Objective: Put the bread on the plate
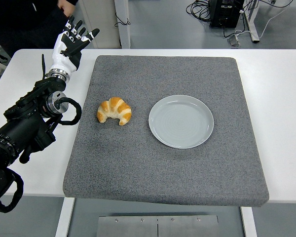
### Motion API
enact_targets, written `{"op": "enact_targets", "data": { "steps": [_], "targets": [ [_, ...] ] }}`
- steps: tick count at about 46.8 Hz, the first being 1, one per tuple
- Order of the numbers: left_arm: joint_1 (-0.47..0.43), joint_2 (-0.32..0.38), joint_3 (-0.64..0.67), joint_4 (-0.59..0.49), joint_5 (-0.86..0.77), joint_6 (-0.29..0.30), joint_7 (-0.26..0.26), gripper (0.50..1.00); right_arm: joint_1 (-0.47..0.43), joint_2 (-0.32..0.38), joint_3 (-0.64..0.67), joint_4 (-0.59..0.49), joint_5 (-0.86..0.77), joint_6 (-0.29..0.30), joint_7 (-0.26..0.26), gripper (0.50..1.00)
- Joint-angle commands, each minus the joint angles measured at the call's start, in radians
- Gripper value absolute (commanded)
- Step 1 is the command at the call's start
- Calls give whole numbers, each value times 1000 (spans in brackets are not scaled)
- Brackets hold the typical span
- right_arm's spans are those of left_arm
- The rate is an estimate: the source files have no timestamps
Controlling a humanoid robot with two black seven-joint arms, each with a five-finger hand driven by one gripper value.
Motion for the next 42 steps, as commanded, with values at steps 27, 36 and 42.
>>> {"op": "enact_targets", "data": {
  "steps": [27,36,42],
  "targets": [
    [8,-4,3,-1,3,0,-4,990,0,0,0,0,0,0,0,1000],
    [8,-2,10,-1,12,2,-4,990,0,0,0,0,0,0,0,1000],
    [10,4,13,-1,15,2,4,989,0,0,0,0,0,0,0,1000]
  ]
}}
